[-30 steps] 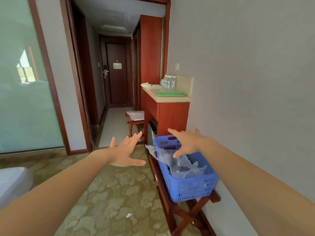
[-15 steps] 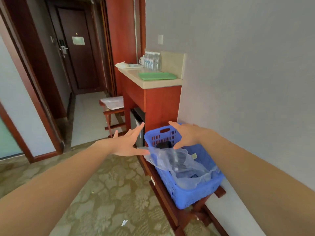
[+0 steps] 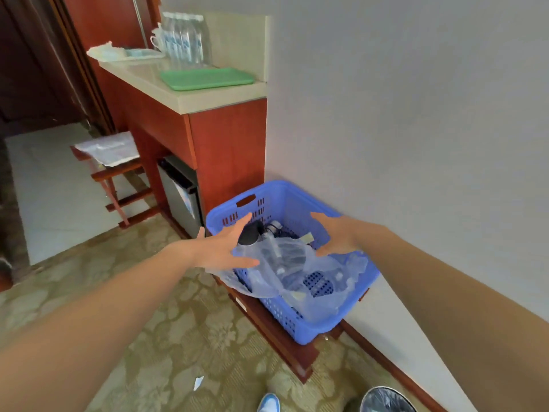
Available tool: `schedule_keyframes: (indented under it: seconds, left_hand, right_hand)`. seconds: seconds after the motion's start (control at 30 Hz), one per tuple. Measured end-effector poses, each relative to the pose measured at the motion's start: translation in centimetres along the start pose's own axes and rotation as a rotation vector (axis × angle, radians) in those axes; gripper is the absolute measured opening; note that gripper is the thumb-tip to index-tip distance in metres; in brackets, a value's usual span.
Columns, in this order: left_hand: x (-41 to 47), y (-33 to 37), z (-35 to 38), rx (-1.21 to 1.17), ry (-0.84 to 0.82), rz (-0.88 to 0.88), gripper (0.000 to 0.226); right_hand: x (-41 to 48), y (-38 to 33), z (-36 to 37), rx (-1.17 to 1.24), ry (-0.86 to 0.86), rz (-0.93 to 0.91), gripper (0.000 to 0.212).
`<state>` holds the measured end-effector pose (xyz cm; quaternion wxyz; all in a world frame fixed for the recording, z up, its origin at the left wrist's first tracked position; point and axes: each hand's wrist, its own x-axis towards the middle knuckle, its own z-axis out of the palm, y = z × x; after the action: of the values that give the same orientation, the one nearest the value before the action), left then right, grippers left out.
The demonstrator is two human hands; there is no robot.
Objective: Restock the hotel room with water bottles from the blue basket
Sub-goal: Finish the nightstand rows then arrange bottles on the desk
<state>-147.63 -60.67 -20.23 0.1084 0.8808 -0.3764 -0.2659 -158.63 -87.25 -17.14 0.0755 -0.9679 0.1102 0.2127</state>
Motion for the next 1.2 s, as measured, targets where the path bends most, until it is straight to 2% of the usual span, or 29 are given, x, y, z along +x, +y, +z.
schedule_keyframes:
  seconds: [0.17, 0.5, 0.63, 0.8, 1.0, 1.2]
  left_hand:
    - [7.7, -1.2, -1.1, 0.051, -0.065, 0.083, 0.106]
    - [23.2, -4.8, -2.5, 0.017, -0.207, 0.086, 0.096]
    - [28.2, -5.8, -1.1, 0.1, -0.329, 0.078, 0.084]
    - [34.5, -5.9, 0.4, 0.136, -0.392, 0.114, 0.074]
    - [40.7, -6.3, 0.7, 0.149, -0.496, 0.177, 0.078]
    - [44.4, -8.8, 2.3, 0.199, -0.584, 0.217, 0.079]
  right_hand:
    - [5.6, 2.5, 0.2, 0.059, -0.036, 0.058, 0.102]
    - [16.7, 8.5, 1.6, 0.141, -0.088, 0.152, 0.089]
    - [18.7, 10.9, 3.9, 0.196, -0.168, 0.212, 0.086]
    - [20.9, 13.9, 6.4, 0.294, -0.206, 0.324, 0.084]
    - [24.5, 14.9, 9.3, 0.355, -0.216, 0.395, 0.079]
    - [29.0, 13.6, 12.8, 0.406, -0.283, 0.378, 0.066]
